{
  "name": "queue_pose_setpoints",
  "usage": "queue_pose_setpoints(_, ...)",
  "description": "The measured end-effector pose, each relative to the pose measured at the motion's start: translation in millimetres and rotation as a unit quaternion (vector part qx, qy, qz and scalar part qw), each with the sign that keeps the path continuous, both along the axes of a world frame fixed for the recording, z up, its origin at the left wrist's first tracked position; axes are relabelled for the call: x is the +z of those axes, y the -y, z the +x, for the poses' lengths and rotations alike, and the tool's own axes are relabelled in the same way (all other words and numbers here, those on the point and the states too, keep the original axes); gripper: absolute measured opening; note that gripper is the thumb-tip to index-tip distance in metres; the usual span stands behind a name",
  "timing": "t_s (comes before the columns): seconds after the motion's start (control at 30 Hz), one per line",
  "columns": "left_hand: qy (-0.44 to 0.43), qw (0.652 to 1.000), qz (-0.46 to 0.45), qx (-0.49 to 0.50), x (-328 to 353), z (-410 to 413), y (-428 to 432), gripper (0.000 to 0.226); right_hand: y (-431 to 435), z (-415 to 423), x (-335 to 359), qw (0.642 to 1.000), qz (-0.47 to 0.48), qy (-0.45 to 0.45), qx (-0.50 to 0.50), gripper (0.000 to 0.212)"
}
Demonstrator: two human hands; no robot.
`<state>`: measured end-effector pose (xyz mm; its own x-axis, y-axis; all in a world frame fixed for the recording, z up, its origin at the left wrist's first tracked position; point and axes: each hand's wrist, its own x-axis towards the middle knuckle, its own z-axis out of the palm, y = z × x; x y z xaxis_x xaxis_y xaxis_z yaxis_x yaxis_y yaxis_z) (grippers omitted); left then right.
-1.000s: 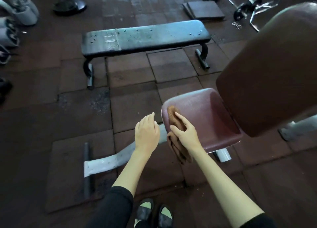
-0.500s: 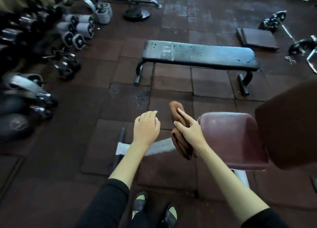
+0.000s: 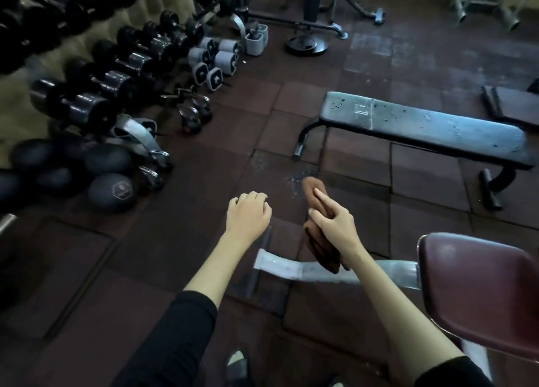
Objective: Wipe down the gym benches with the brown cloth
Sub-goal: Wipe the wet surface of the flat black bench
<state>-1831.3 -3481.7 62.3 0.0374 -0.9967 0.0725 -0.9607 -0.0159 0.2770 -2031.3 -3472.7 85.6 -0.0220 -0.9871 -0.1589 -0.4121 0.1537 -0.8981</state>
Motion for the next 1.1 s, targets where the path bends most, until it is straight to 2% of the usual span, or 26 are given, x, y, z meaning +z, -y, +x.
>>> queue_pose_setpoints(0.2,0.013,1.0,0.016,0.012,15,90,17,0.033,18,86,4,1.0,-0.001,0.006,0.001,0.049)
queue_pose_setpoints(0.4,0.006,1.0,0.023,0.017,18,137,38,0.034,43,136,7,1.0,0.001,0.001,0.01,0.049)
queue_pose_setpoints(0.77,-0.001,1.0,0.022,-0.018,18,158,133,0.033,132,166,6,1.0,-0.016,-0.019,-0.015,0.05)
queue_pose_setpoints(1.1,0.002,0.993,0.04,-0.113,30,144,294,0.033,261,161,9,0.996,-0.009,-0.006,-0.087,0.048)
